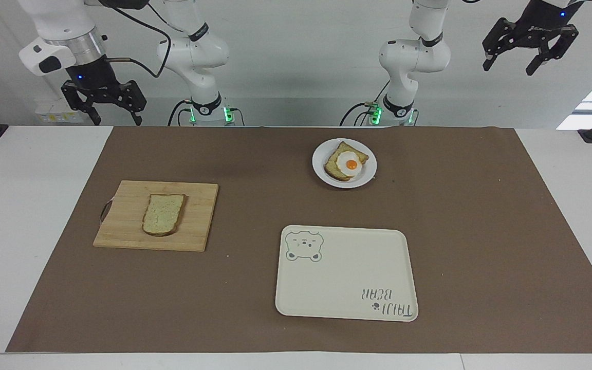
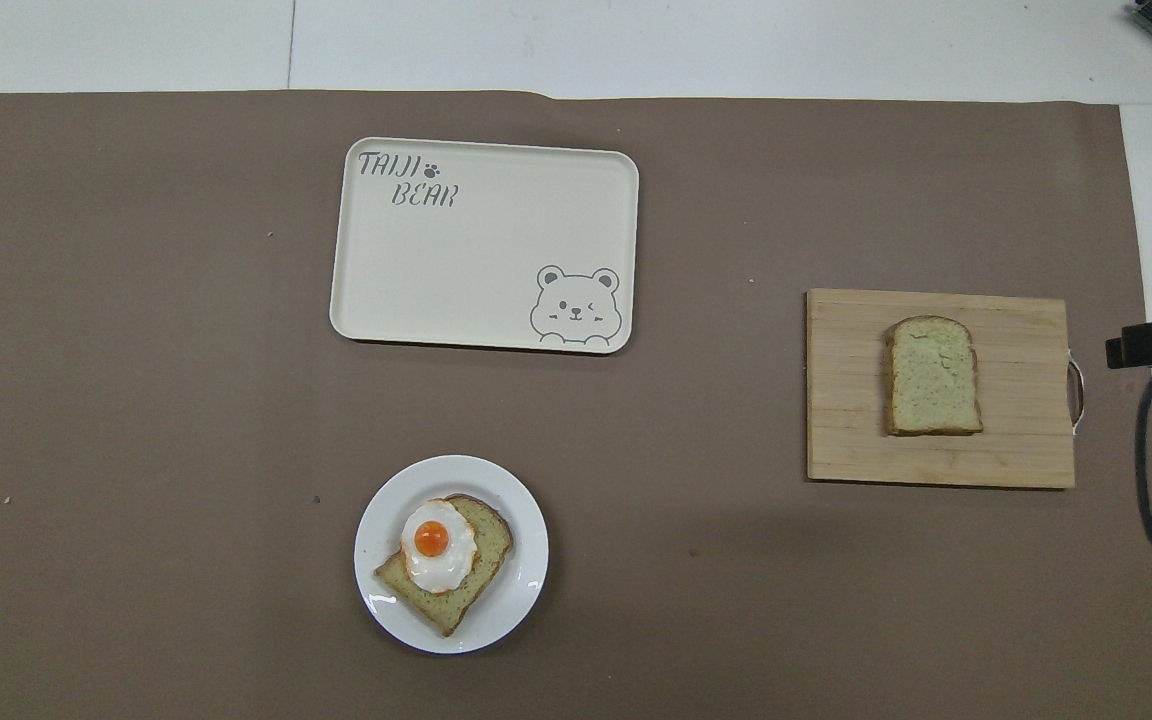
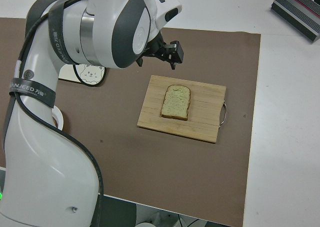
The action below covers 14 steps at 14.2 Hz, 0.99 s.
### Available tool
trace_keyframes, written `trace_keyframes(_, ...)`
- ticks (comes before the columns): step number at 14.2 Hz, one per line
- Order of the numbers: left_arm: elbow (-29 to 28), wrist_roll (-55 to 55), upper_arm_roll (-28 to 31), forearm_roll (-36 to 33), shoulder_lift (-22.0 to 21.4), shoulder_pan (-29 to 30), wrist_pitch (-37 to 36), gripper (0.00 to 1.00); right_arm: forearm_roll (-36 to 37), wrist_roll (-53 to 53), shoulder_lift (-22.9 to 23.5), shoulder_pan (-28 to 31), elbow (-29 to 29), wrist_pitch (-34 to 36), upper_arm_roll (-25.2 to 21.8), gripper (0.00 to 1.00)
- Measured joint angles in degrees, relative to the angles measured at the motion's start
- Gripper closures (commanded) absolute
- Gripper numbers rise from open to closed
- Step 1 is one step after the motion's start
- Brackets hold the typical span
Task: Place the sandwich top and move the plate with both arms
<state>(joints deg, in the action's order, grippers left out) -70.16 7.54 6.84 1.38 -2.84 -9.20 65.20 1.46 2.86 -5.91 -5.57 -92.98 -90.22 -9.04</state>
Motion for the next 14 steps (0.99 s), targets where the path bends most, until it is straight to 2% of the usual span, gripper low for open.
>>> trace_keyframes(4,0.0,0.0,0.0,0.0,0.0,0.0,0.0,0.0,0.0,0.0,0.01,0.0,-0.34,-0.23,0.0,0.0)
trace_keyframes(14,0.0,0.0,0.0,0.0,0.0,0.0,0.0,0.0,-0.05,0.0,1.32,0.84,-3.68,-7.03,-0.09,0.0)
